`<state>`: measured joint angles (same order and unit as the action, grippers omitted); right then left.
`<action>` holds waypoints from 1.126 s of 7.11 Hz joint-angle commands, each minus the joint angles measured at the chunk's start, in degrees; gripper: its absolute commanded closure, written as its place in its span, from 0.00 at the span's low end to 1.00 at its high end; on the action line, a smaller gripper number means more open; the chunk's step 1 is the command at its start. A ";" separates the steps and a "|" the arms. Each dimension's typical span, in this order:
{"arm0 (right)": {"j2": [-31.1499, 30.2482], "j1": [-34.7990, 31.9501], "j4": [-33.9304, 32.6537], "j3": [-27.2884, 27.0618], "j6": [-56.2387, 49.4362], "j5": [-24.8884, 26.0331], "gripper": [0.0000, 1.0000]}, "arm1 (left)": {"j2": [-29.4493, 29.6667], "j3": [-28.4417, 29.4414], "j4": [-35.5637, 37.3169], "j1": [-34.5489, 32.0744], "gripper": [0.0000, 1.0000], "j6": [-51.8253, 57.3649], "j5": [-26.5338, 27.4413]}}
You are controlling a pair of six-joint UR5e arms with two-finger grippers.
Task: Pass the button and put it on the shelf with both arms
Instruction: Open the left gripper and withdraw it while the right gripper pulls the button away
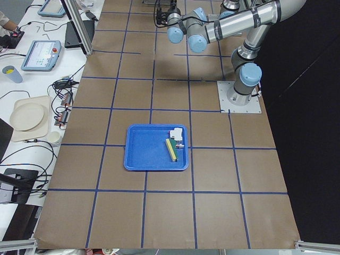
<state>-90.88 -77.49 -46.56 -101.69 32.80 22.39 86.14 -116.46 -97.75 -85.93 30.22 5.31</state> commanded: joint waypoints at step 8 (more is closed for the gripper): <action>2.73 17.11 -35.11 17.59 -54.25 68.70 0.99 | 8.17 27.55 13.79 1.91 0.00 -29.52 72.48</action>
<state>-88.34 -60.46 -74.33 -84.20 -11.45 84.43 94.34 -95.36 -76.99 -82.84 0.77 67.35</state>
